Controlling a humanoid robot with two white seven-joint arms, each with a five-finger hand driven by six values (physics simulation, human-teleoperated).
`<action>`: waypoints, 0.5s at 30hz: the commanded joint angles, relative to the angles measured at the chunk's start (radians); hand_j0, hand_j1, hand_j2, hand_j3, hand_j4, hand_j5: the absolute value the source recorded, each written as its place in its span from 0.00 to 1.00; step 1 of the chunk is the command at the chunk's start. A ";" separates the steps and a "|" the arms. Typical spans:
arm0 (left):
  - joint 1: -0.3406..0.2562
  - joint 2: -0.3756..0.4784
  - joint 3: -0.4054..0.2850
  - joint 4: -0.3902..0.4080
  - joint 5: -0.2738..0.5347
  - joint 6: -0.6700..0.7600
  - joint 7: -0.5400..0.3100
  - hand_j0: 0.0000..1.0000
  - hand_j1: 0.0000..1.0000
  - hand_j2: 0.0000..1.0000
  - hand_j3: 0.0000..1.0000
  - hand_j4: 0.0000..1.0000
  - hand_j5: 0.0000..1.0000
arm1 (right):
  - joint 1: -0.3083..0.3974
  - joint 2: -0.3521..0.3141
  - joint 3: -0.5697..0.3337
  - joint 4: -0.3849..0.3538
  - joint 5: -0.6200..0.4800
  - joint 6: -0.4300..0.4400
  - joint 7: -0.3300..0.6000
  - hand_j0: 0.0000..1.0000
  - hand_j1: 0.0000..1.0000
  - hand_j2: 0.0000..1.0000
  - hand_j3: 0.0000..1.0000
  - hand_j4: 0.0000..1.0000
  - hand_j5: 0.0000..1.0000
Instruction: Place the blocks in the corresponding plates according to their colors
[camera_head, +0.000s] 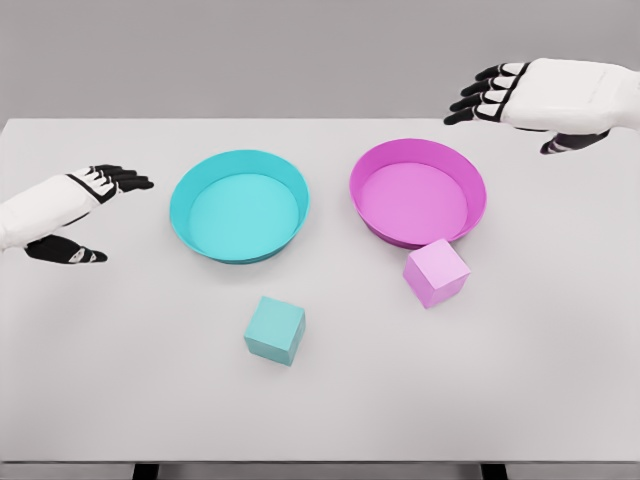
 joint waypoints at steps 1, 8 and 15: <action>0.000 0.002 0.000 -0.001 0.007 0.001 0.000 1.00 1.00 1.00 1.00 1.00 1.00 | 0.000 -0.004 0.000 0.000 -0.003 0.003 -0.001 1.00 1.00 1.00 1.00 1.00 1.00; 0.002 0.003 -0.001 0.001 0.005 0.001 -0.004 1.00 1.00 1.00 1.00 1.00 1.00 | -0.005 -0.028 0.006 0.012 -0.028 0.003 -0.001 1.00 1.00 1.00 1.00 1.00 1.00; -0.083 0.049 0.005 -0.091 0.005 0.001 -0.190 1.00 1.00 1.00 1.00 1.00 1.00 | -0.075 -0.053 0.309 -0.043 -0.009 0.003 -0.001 1.00 1.00 1.00 1.00 1.00 1.00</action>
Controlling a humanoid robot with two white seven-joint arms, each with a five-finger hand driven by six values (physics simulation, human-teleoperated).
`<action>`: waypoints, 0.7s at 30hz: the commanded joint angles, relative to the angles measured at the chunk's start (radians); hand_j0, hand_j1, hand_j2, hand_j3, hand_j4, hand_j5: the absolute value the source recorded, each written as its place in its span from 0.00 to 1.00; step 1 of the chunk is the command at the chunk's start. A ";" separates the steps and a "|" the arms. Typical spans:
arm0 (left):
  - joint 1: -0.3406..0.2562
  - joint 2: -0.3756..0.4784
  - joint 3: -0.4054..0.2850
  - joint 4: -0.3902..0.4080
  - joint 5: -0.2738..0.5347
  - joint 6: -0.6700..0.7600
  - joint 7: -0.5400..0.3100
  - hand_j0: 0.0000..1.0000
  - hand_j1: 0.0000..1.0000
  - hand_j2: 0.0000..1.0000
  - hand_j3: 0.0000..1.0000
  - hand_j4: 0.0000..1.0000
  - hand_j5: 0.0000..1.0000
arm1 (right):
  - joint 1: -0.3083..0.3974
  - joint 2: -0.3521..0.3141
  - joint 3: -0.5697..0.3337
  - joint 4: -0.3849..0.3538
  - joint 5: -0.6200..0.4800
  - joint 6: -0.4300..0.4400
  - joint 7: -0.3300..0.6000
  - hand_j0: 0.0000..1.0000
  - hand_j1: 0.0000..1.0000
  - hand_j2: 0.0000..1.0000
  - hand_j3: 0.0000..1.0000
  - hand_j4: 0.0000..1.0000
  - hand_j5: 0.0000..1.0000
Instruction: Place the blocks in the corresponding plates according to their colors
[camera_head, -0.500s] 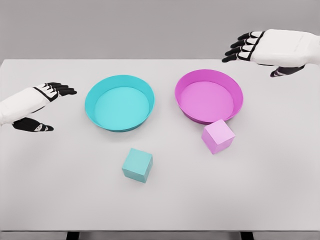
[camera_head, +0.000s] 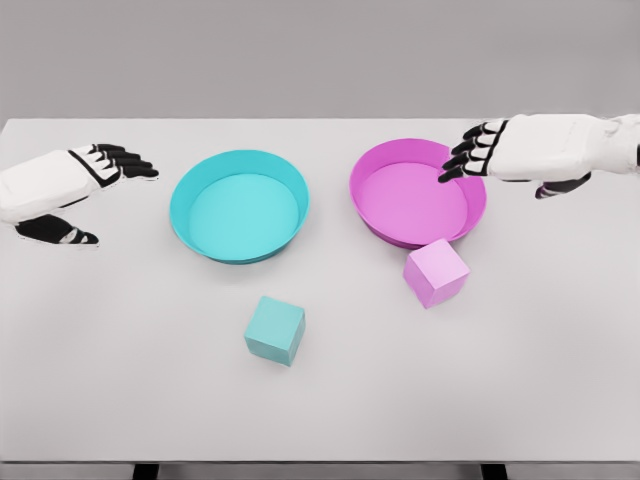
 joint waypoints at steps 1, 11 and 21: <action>-0.012 0.012 -0.005 -0.028 0.007 0.001 -0.050 1.00 1.00 1.00 1.00 1.00 1.00 | 0.000 0.000 0.068 -0.016 -0.002 0.003 0.000 1.00 1.00 1.00 1.00 1.00 1.00; -0.322 0.088 -0.332 -0.114 0.302 0.001 -0.232 1.00 1.00 1.00 1.00 1.00 1.00 | 0.000 0.026 0.122 -0.018 0.015 0.003 0.000 1.00 1.00 1.00 1.00 1.00 1.00; -0.499 0.055 -0.590 -0.174 0.346 0.001 -0.232 1.00 1.00 1.00 1.00 1.00 1.00 | 0.005 0.080 0.196 -0.013 0.013 0.003 0.000 1.00 1.00 1.00 1.00 1.00 1.00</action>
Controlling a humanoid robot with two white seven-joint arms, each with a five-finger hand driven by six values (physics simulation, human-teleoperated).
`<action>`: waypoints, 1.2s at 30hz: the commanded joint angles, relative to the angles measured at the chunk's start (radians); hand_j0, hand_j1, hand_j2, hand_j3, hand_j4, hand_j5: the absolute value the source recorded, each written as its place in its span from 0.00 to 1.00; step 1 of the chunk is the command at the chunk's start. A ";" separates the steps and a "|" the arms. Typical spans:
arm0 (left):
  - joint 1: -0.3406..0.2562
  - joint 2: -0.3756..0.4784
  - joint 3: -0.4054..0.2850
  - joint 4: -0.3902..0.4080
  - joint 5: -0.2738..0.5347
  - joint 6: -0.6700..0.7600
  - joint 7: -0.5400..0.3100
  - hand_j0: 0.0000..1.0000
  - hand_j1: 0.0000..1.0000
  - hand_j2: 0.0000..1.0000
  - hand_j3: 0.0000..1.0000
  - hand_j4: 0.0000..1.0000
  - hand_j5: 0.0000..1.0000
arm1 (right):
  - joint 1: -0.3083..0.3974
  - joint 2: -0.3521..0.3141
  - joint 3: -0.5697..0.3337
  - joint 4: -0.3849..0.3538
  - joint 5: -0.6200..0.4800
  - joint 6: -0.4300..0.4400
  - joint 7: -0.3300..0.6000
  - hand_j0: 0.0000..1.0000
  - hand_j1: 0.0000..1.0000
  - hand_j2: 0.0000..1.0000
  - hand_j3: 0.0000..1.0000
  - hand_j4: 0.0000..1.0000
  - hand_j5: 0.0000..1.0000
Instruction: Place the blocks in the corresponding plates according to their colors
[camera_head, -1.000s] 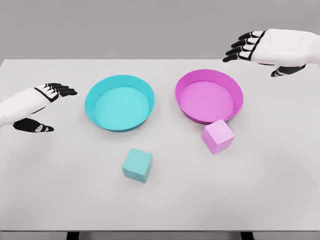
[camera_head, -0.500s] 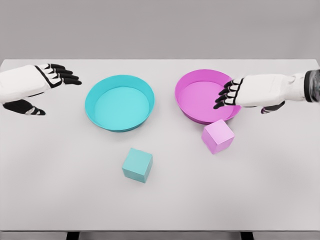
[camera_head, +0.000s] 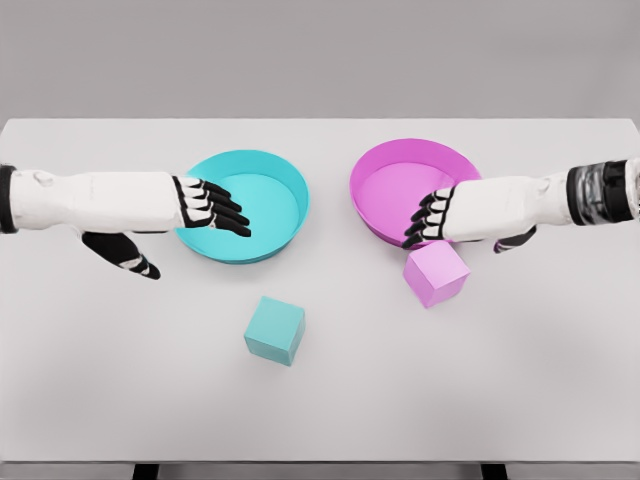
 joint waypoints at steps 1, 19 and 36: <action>0.000 -0.022 -0.038 -0.007 -0.018 0.003 0.000 1.00 1.00 1.00 1.00 1.00 1.00 | 0.000 0.008 0.034 -0.002 0.009 0.002 0.000 1.00 1.00 1.00 1.00 1.00 1.00; 0.006 -0.157 -0.144 -0.007 -0.225 0.003 0.000 1.00 1.00 1.00 1.00 1.00 1.00 | -0.005 0.061 0.065 0.012 0.061 0.002 0.000 1.00 1.00 1.00 1.00 1.00 1.00; 0.009 -0.241 -0.159 -0.007 -0.299 0.003 0.000 1.00 1.00 1.00 1.00 1.00 1.00 | -0.011 0.083 0.117 0.038 0.083 0.002 0.000 1.00 1.00 1.00 1.00 1.00 1.00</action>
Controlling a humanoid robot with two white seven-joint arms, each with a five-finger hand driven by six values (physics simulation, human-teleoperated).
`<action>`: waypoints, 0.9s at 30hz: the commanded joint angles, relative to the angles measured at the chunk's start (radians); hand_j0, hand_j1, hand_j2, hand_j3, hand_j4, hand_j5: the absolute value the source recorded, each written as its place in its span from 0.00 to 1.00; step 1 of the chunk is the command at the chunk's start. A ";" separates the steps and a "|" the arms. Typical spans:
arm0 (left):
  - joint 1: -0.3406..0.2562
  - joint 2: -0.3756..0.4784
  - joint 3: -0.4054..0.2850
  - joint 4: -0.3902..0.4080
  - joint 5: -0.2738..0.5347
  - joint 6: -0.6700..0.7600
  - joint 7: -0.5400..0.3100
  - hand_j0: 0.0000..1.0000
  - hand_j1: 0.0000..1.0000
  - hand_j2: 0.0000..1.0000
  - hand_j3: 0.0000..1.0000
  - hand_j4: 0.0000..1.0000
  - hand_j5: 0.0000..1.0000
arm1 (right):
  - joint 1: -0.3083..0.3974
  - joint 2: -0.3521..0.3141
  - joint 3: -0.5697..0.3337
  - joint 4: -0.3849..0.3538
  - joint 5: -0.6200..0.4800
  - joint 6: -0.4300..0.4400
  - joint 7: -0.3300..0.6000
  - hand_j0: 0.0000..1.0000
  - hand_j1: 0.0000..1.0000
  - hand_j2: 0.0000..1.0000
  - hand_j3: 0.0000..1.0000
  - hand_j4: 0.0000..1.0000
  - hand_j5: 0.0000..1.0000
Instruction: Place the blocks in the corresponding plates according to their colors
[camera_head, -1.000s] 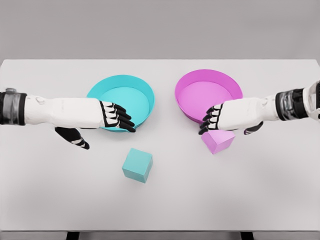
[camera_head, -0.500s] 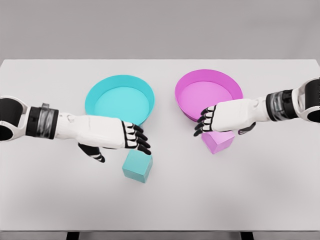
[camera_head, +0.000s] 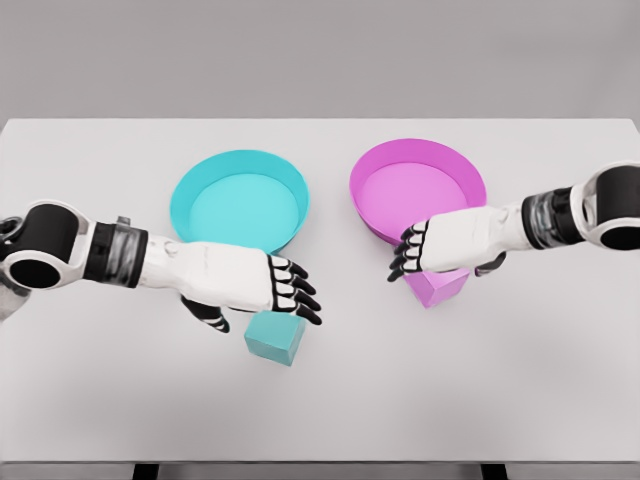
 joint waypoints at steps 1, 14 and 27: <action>0.000 -0.013 0.000 0.000 -0.003 0.003 0.000 1.00 1.00 1.00 1.00 1.00 1.00 | 0.000 0.001 0.006 0.000 -0.003 0.002 0.000 1.00 1.00 1.00 1.00 1.00 1.00; 0.008 -0.048 -0.001 0.029 -0.046 0.003 0.000 1.00 1.00 1.00 1.00 1.00 1.00 | 0.000 0.021 0.008 0.018 0.000 0.002 0.000 1.00 1.00 1.00 1.00 1.00 1.00; 0.041 -0.073 0.000 0.064 -0.079 0.003 0.000 1.00 1.00 1.00 1.00 1.00 1.00 | 0.000 0.031 0.023 0.021 0.019 0.002 0.000 0.98 0.98 0.98 0.98 0.98 0.98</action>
